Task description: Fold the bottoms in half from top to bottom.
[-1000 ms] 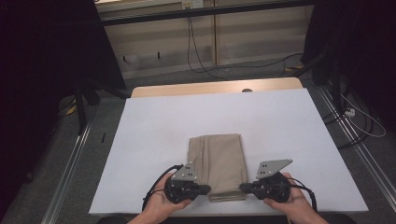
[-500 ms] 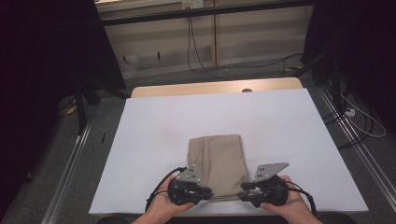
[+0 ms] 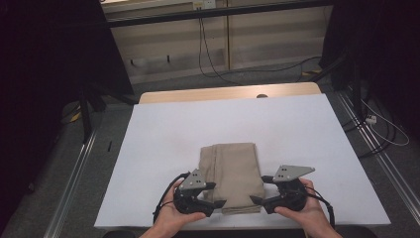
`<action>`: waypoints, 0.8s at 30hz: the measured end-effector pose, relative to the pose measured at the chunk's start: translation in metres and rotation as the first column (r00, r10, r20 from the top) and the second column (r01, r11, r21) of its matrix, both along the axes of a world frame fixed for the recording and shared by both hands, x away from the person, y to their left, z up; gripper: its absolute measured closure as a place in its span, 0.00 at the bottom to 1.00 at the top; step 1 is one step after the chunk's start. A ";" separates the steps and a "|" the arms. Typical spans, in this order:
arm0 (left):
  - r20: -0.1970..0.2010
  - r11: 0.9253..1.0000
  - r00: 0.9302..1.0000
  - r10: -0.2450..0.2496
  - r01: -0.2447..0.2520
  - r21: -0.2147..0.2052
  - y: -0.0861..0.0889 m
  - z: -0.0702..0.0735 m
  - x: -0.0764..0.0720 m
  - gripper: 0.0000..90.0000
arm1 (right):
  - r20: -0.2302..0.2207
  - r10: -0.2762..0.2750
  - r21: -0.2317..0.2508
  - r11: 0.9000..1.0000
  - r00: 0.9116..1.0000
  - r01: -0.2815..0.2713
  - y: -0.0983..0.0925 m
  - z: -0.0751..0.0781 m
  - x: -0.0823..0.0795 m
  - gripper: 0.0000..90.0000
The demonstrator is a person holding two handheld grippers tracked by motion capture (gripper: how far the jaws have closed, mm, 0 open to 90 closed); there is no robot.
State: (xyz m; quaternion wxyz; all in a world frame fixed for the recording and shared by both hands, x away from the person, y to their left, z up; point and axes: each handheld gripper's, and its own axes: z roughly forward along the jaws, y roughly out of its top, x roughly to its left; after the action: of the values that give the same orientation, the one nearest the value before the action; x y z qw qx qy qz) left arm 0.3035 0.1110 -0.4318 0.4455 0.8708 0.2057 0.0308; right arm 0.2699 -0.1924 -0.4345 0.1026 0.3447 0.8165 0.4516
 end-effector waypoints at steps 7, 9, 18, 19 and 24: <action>0.018 0.992 0.993 0.117 -0.116 -0.039 0.017 0.002 0.020 0.16 | 0.036 -0.070 0.021 0.997 0.997 0.070 -0.005 0.004 0.010 0.09; 0.032 0.988 0.989 0.147 -0.145 -0.054 0.022 0.003 0.024 0.14 | 0.032 -0.097 0.029 0.995 0.995 0.096 -0.010 0.006 0.014 0.09; 0.066 0.978 0.979 0.195 -0.188 -0.095 0.045 0.014 0.035 0.07 | 0.048 -0.199 0.030 0.980 0.979 0.198 -0.033 0.016 0.027 0.08; 0.086 0.975 0.975 0.207 -0.198 -0.098 0.047 0.016 0.037 0.07 | 0.051 -0.211 0.031 0.977 0.976 0.210 -0.037 0.017 0.027 0.08; 0.097 0.961 0.960 0.264 -0.253 -0.114 0.066 0.024 0.043 0.07 | 0.054 -0.283 0.024 0.959 0.958 0.282 -0.054 0.019 0.025 0.07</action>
State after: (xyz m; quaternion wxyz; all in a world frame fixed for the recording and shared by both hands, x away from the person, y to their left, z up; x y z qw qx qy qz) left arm 0.3470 0.1765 -0.4077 0.4916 0.8099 0.2938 0.1270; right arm 0.2951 -0.2464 -0.4160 0.1862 0.4455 0.7522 0.4484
